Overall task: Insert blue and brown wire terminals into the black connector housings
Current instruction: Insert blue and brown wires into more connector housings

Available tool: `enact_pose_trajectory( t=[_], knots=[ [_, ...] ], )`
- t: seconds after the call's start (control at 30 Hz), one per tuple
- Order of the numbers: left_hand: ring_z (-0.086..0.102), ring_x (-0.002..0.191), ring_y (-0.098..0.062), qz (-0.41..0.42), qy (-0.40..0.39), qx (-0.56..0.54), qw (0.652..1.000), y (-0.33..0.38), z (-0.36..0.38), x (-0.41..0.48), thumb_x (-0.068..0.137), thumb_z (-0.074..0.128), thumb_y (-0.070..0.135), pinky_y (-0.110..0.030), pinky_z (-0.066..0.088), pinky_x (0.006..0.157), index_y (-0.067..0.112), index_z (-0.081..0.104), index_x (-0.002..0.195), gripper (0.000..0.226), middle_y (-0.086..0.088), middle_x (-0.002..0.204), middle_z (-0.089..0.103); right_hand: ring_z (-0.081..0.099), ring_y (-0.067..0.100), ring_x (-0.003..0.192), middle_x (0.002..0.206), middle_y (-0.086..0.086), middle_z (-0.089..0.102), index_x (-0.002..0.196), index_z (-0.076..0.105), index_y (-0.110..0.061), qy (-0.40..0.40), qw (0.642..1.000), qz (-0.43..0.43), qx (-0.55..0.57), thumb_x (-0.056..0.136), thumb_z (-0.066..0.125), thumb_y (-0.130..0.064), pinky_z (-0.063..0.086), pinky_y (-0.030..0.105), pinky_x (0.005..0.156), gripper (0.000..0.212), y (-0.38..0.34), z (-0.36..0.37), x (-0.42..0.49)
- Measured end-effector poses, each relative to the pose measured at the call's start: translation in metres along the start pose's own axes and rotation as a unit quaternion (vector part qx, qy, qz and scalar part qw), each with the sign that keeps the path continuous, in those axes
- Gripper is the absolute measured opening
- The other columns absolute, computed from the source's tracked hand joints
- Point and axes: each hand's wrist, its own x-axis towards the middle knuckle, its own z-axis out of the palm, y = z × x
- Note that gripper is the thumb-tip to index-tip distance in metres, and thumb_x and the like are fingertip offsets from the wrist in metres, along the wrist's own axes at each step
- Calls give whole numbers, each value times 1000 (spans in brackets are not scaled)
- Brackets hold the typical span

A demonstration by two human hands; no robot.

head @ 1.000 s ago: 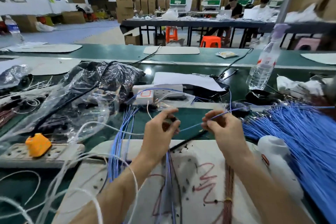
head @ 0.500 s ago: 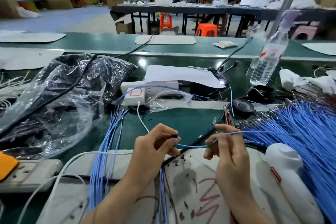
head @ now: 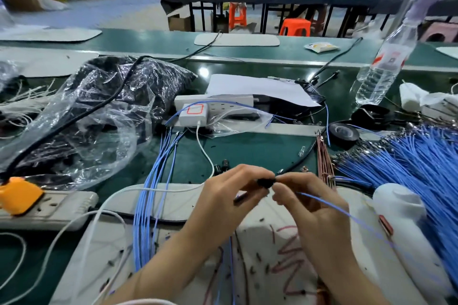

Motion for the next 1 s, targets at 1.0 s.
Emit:
enact_pose_trajectory(
  t=[1.0],
  knots=[
    [68, 67, -17, -263, 7, -323, 909, 5, -3, 1, 70, 69, -1, -29, 57, 68, 8, 63, 72, 11, 0, 81, 69, 58, 12, 66, 65, -2, 59, 85, 52, -9, -105, 985, 118, 67, 98, 41, -1, 53, 26, 68, 19, 9, 2, 1]
  ],
)
